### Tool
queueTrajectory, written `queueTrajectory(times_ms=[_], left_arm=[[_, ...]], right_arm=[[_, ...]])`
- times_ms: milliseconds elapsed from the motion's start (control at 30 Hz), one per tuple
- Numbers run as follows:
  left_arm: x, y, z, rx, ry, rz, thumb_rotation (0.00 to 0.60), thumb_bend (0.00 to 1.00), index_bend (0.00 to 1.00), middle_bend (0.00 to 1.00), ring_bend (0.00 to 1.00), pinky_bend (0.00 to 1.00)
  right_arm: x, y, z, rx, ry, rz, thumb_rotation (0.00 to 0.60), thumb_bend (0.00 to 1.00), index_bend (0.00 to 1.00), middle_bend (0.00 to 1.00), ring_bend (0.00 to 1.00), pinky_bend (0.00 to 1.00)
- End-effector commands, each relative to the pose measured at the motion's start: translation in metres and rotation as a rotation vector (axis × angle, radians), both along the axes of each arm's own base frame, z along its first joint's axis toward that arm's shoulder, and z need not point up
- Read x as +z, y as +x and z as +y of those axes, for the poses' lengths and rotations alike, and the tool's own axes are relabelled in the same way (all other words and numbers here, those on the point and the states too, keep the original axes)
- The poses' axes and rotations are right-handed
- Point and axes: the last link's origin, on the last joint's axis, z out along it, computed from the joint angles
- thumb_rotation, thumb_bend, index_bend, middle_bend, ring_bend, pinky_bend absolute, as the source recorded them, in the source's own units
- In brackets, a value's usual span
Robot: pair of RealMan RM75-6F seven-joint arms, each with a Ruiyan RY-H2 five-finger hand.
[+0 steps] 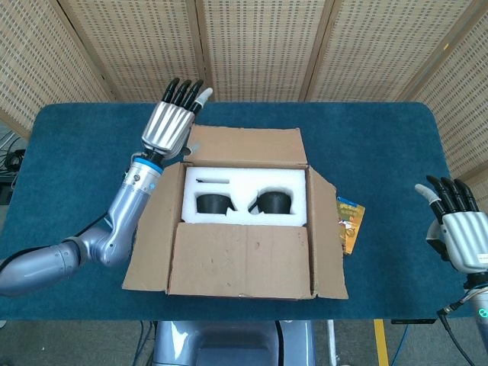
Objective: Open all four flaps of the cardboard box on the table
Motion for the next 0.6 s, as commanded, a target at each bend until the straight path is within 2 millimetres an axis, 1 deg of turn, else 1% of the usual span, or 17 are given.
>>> queueTrajectory(times_ms=[33,67,200,367,500,600], left_arm=[[0.011,-0.006,-0.023,0.015,-0.124,-0.057,0.52,0.24,0.01,0.0,0.0,0.0],[0.012,-0.008,-0.029,0.012,-0.149,-0.064,0.52,0.25,0.02,0.0,0.0,0.0],[0.015,-0.012,-0.043,0.004,-0.206,-0.083,0.521,0.27,0.09,0.0,0.0,0.0],[0.017,-0.019,-0.067,-0.003,-0.304,-0.096,0.527,0.32,0.12,0.0,0.0,0.0],[0.014,-0.025,-0.081,-0.007,-0.368,-0.078,0.53,0.3,0.14,0.0,0.0,0.0],[0.01,-0.03,-0.09,0.001,-0.425,-0.075,0.532,0.28,0.18,0.0,0.0,0.0]], right_arm=[[-0.001,0.0,0.0,0.0,0.001,-0.002,0.6,0.98,0.14,0.07,0.0,0.0],[-0.001,0.0,0.0,0.0,0.002,-0.004,0.6,0.98,0.14,0.07,0.0,0.0],[-0.002,0.0,0.0,0.004,0.007,-0.007,0.6,0.98,0.14,0.07,0.0,0.0],[-0.003,0.0,0.0,0.007,0.007,-0.011,0.6,0.98,0.14,0.07,0.0,0.0],[-0.003,-0.001,0.001,0.005,0.008,-0.015,0.6,0.98,0.14,0.07,0.0,0.0],[-0.004,-0.001,0.001,0.006,0.01,-0.017,0.6,0.98,0.14,0.07,0.0,0.0]])
